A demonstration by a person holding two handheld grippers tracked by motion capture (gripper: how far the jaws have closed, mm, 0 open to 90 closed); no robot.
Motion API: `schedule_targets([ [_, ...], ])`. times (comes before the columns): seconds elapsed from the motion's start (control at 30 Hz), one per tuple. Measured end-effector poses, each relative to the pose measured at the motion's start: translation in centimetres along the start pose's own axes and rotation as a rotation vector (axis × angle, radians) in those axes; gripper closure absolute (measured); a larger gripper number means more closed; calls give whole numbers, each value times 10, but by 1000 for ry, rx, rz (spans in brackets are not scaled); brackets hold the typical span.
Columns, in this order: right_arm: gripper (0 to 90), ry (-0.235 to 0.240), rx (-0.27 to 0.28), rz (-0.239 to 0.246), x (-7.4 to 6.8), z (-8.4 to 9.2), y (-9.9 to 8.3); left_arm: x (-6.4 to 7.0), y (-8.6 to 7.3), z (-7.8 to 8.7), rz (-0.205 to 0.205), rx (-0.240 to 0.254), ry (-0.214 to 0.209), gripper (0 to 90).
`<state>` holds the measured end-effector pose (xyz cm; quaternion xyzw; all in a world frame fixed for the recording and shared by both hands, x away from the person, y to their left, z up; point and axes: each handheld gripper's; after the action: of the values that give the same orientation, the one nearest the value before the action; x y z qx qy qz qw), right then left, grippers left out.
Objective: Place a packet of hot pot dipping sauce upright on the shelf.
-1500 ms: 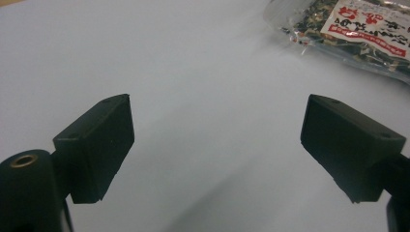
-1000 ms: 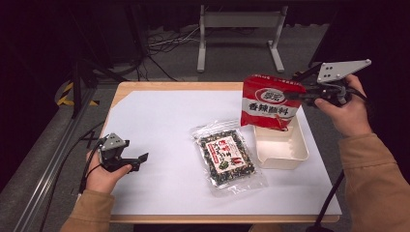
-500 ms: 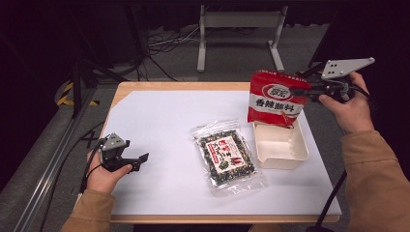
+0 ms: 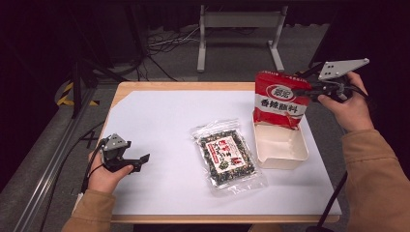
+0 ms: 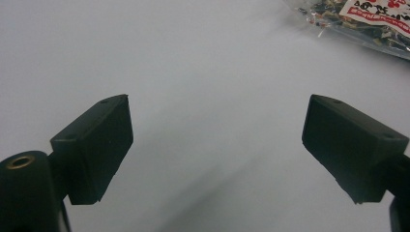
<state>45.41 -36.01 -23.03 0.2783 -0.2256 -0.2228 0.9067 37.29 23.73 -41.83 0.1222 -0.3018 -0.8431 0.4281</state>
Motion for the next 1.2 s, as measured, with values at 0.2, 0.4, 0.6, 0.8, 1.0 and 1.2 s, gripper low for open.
schedule_targets([
  [0.2,886,-4,-29,15,0,-10,2,0,0,-1,6,-4,-10,118],
  [0.4,885,5,-31,27,-3,-19,6,2,0,-4,4,-8,-17,117],
  [0.6,883,27,1,13,-5,-29,3,0,-1,-4,6,-4,-17,117],
  [0.8,879,38,2,-26,-4,-33,-5,0,-1,-6,7,-7,-19,117],
  [1.0,843,37,0,-99,1,-39,-16,0,-1,-7,14,-15,-24,116],
  [1.2,795,57,1,-139,2,-43,-23,-1,-2,-8,13,-16,-28,115],
])
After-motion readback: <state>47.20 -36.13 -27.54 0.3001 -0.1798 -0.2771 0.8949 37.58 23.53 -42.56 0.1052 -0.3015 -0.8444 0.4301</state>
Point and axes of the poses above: each handheld gripper's, and its own axes: z roughly backward along the jaws, y roughly out of its top, x roughly to its right, and after that the axes turned 14 degrees about -x, right-handed
